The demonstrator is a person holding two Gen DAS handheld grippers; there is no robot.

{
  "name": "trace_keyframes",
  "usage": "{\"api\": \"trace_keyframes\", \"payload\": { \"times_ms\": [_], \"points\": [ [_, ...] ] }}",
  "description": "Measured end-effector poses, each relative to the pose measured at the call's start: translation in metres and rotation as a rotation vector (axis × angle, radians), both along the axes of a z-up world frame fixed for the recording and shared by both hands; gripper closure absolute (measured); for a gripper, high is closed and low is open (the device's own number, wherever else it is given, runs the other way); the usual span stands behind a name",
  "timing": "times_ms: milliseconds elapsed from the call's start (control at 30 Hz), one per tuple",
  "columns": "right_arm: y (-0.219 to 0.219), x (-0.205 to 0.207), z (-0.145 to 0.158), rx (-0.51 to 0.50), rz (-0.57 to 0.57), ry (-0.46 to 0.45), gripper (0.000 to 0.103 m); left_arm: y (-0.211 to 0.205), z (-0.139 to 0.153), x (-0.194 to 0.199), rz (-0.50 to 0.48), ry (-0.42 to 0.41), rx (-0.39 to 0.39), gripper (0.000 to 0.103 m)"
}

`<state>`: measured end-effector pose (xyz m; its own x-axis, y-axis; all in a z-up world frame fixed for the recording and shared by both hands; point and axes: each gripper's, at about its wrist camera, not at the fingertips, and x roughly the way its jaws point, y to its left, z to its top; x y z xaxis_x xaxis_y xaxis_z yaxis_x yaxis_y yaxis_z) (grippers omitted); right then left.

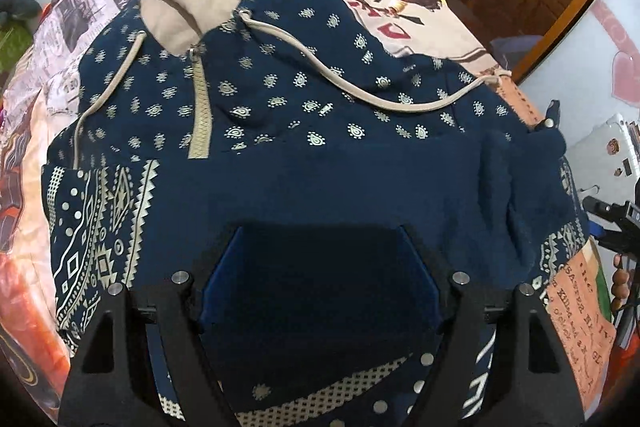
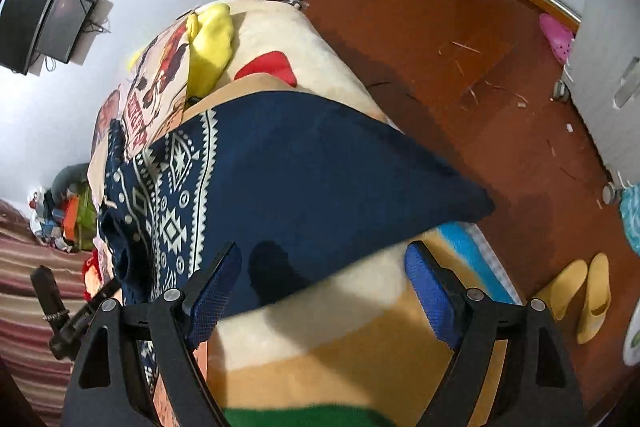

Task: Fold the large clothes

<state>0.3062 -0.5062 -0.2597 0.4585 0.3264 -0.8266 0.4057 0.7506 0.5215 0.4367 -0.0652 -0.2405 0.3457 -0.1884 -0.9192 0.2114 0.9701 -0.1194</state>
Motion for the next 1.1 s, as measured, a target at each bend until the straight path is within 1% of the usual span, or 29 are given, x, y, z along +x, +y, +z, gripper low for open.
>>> {"api": "trace_keyframes", "payload": {
  "times_ms": [233,267,333,400,433,467,500,533,600,700,800,900,967,1100],
  "points": [
    [0.002,0.017,-0.009,-0.01,-0.008,-0.005,0.019,-0.015,-0.001,0.003,-0.035,-0.03,0.051,0.027],
    [0.002,0.019,-0.009,-0.015,-0.012,-0.007,0.021,-0.017,-0.001,0.003,-0.043,-0.038,0.062,0.027],
    [0.002,0.022,-0.008,-0.03,-0.024,-0.018,0.028,-0.022,0.0,0.003,-0.052,-0.052,0.078,0.027],
    [0.002,0.024,-0.006,-0.036,-0.033,-0.031,0.045,-0.026,0.001,0.002,-0.064,-0.065,0.091,0.027],
    [0.003,0.025,-0.005,-0.03,-0.029,-0.045,0.05,-0.026,0.002,0.0,-0.068,-0.07,0.094,0.027],
    [0.005,0.026,-0.004,-0.03,-0.025,-0.054,0.059,-0.028,0.004,-0.001,-0.073,-0.079,0.101,0.028],
    [0.007,0.026,-0.002,-0.035,-0.02,-0.06,0.066,-0.028,0.005,-0.002,-0.076,-0.085,0.107,0.028],
    [0.01,0.027,0.0,-0.044,-0.009,-0.071,0.069,-0.029,0.007,-0.004,-0.08,-0.094,0.112,0.028],
    [0.013,0.028,0.005,-0.059,0.002,-0.084,0.082,-0.03,0.012,-0.007,-0.085,-0.112,0.122,0.028],
    [0.019,0.029,0.016,-0.084,0.022,-0.117,0.088,-0.029,0.025,-0.013,-0.092,-0.143,0.12,0.028],
    [0.025,0.028,0.031,-0.08,0.028,-0.159,0.091,-0.026,0.042,-0.02,-0.089,-0.187,0.12,0.027],
    [0.034,0.03,0.056,-0.099,0.038,-0.221,0.091,-0.022,0.06,-0.025,-0.086,-0.23,0.115,0.027],
    [0.045,0.033,0.078,-0.123,0.058,-0.274,0.091,-0.018,0.071,-0.029,-0.08,-0.253,0.105,0.027],
    [0.074,0.037,0.125,-0.131,0.109,-0.383,0.091,-0.004,0.091,-0.036,-0.053,-0.3,0.084,0.027]
  ]
}}
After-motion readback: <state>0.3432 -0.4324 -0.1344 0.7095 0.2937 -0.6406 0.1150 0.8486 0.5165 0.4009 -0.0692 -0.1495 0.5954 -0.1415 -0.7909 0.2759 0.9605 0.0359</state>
